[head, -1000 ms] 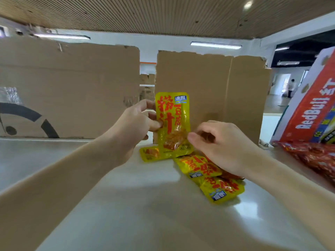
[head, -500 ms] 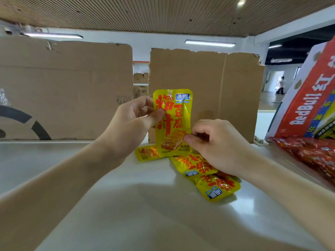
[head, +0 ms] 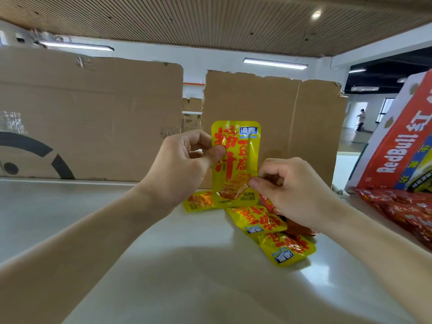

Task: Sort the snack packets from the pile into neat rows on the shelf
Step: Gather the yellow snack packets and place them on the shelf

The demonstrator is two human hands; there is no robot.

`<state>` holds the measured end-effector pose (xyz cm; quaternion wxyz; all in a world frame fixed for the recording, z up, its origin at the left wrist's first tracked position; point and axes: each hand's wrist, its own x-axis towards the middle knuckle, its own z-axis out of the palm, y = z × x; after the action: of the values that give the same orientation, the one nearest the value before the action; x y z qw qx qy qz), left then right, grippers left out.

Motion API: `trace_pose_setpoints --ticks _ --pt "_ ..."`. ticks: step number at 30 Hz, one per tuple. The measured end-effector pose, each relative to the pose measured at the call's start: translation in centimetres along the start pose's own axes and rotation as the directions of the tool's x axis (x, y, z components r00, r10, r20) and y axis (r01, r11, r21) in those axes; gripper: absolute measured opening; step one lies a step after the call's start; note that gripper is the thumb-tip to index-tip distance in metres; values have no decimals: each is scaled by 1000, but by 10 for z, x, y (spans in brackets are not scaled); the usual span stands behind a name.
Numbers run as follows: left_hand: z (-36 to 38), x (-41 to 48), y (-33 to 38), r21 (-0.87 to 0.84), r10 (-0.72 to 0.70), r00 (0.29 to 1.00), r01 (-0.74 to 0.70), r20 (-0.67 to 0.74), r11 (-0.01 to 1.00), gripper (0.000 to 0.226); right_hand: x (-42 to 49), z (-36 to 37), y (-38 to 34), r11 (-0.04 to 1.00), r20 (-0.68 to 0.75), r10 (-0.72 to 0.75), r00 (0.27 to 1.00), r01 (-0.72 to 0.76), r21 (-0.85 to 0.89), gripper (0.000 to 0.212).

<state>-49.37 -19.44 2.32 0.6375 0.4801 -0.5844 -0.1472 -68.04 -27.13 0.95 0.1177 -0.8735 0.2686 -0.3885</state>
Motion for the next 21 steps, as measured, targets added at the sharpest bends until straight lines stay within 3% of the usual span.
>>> trace_pose_setpoints --ticks 10,15,21 --pt "5 -3 8 -81 79 996 -81 -28 993 23 0 -12 -12 998 -89 12 996 -17 -54 38" --pt "5 -10 13 -88 198 980 -195 28 977 20 -15 -19 -24 996 -117 5 993 -15 -86 30" --pt "17 -23 25 -121 209 973 -198 92 973 19 -46 -40 -34 996 -125 53 991 -61 -65 33"
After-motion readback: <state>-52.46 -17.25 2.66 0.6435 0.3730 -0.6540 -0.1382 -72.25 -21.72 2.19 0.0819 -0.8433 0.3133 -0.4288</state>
